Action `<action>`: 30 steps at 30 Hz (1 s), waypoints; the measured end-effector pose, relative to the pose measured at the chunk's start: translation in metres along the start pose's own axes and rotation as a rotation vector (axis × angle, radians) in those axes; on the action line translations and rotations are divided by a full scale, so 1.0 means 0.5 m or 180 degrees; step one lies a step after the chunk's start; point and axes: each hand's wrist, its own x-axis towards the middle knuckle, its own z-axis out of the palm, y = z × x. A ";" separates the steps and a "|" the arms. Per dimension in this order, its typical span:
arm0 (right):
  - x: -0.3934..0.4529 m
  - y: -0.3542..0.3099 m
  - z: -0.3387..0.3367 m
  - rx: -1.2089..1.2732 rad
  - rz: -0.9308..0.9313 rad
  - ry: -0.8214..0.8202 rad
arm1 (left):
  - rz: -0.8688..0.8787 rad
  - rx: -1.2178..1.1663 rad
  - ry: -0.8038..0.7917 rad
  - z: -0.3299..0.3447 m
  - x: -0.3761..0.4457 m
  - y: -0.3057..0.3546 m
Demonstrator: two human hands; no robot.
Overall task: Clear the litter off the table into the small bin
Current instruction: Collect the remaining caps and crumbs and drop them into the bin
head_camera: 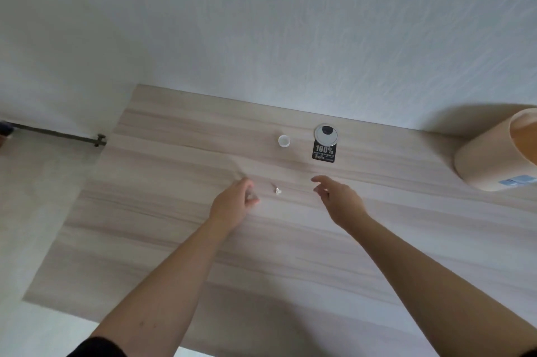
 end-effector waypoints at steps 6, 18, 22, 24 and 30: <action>0.022 -0.092 0.105 0.0354 -0.0105 -0.0208 | 0.0362 -0.0069 0.0015 0.009 0.001 -0.012; 0.062 -0.112 0.147 0.0282 0.0363 0.0294 | 0.0547 -0.0211 0.0151 0.009 0.010 -0.036; 0.070 -0.101 0.122 0.0915 0.0628 0.0530 | 0.0739 0.0009 0.0255 0.007 0.016 -0.030; 0.073 -0.090 0.100 0.1169 0.0806 0.0612 | 0.0581 -0.0129 0.0241 0.003 0.031 -0.019; 0.066 -0.058 0.040 0.1307 0.0829 0.0747 | 0.0633 -0.0194 0.0300 -0.018 0.135 0.062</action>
